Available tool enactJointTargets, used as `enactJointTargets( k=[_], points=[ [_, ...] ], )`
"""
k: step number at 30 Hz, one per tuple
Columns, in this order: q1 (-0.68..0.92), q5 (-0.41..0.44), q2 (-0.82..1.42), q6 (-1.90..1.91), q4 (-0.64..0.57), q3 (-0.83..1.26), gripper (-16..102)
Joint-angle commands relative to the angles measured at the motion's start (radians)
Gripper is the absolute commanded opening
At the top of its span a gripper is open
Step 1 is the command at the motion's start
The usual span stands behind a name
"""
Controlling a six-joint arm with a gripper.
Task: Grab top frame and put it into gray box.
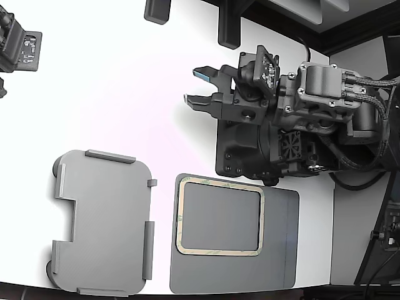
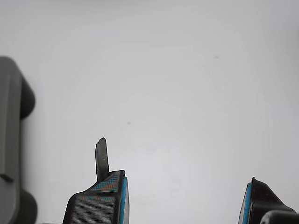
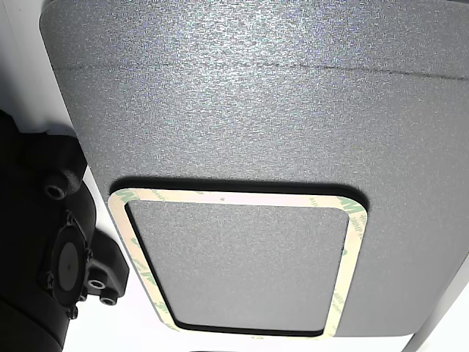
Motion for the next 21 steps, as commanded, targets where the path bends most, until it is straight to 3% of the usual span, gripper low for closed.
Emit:
enactJointTargets(
  k=[1, 16, 21],
  points=[
    [-0.011, -0.006, 0.023, -0.002, -0.008, -0.021, 100],
    [-0.011, 0.003, 0.02, 0.006, -0.008, -0.028, 100],
    [-0.008, -0.011, -0.077, -0.011, -0.009, -0.143, 100]
  ],
)
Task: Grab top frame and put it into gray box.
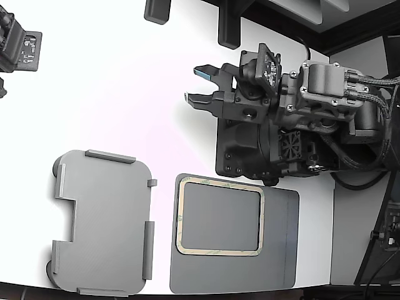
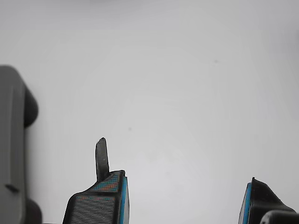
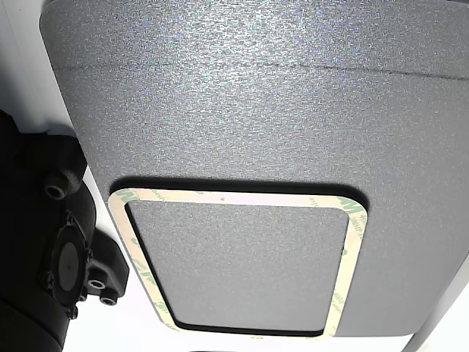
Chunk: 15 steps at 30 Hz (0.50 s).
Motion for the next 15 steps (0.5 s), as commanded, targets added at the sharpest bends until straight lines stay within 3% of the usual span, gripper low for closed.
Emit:
enactJointTargets(
  k=[1, 6, 10, 15],
  points=[
    [-0.003, -0.015, -0.058, -0.032, -0.009, -0.115, 100],
    [0.106, -0.018, -0.227, -0.305, 0.063, -0.308, 96],
    [0.199, -0.055, -0.298, -0.632, 0.17, -0.422, 100],
    [0.367, -0.032, -0.347, -0.735, 0.221, -0.505, 100]
  ],
)
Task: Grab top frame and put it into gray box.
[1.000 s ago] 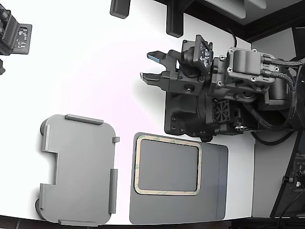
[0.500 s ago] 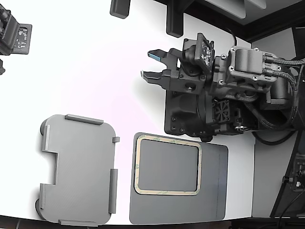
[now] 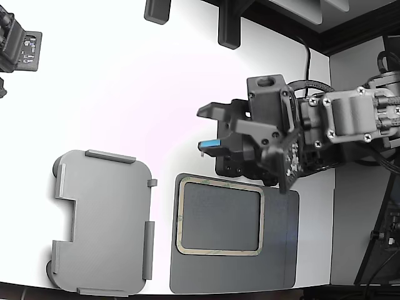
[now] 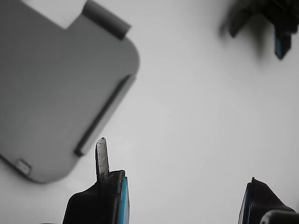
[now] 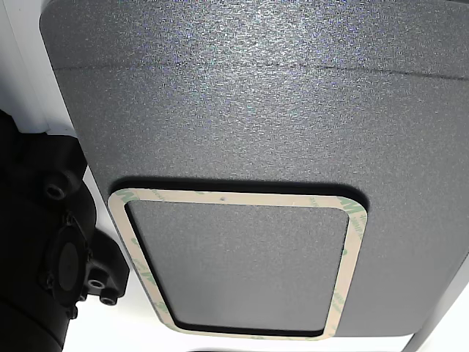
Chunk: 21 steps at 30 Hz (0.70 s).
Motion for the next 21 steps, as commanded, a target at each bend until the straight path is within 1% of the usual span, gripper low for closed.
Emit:
enactJointTargets(
  k=[1, 3, 4, 6, 7, 8, 9, 11, 13, 14, 16, 18, 20, 21],
  points=[
    [0.092, -0.017, 0.002, -0.167, 0.003, -0.063, 100],
    [0.133, -0.089, -0.018, -0.36, 0.046, -0.086, 100],
    [0.172, -0.098, -0.034, -0.411, 0.069, -0.095, 99],
    [0.281, -0.063, -0.071, -0.474, 0.124, -0.12, 100],
    [0.319, -0.06, -0.092, -0.534, 0.158, -0.137, 99],
    [0.35, -0.061, -0.109, -0.583, 0.181, -0.149, 98],
    [0.376, -0.069, -0.127, -0.627, 0.196, -0.155, 100],
    [0.423, -0.095, -0.172, -0.66, 0.235, -0.17, 100],
    [0.472, -0.12, -0.209, -0.664, 0.262, -0.173, 97],
    [0.505, -0.12, -0.218, -0.676, 0.278, -0.172, 97],
    [0.592, -0.086, -0.225, -0.712, 0.307, -0.167, 100],
    [0.672, -0.071, -0.239, -0.732, 0.331, -0.169, 100],
    [0.723, -0.086, -0.267, -0.747, 0.342, -0.169, 94],
    [0.739, -0.098, -0.287, -0.769, 0.345, -0.17, 96]
  ],
)
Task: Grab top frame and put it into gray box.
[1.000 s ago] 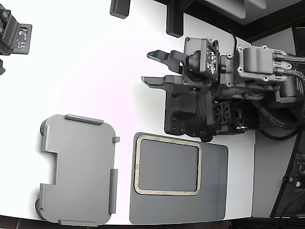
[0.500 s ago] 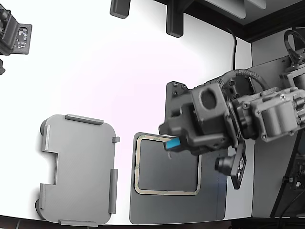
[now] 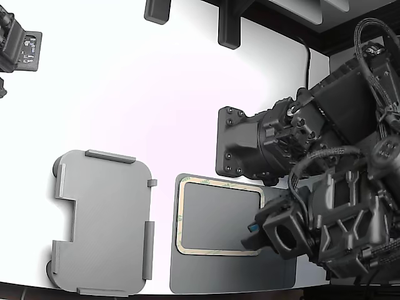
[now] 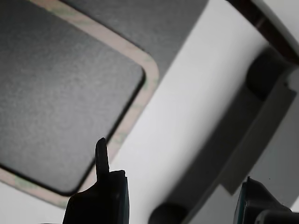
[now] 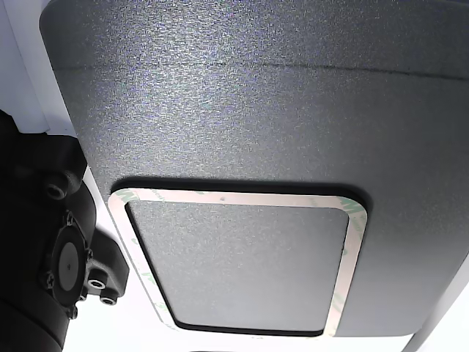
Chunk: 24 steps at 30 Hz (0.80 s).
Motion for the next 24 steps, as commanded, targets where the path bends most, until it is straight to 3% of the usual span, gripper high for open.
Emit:
enactJointTargets(
  k=[1, 12, 20, 22, 24],
  points=[
    [0.067, -0.025, -0.029, -0.046, 0.002, -0.026, 100],
    [0.213, -0.023, -0.314, -0.281, 0.005, -0.101, 96],
    [0.275, -0.018, -0.433, -0.341, 0.009, -0.13, 100],
    [0.282, -0.012, -0.477, -0.376, 0.006, -0.146, 94],
    [0.284, -0.009, -0.525, -0.423, 0.014, -0.172, 99]
  ],
)
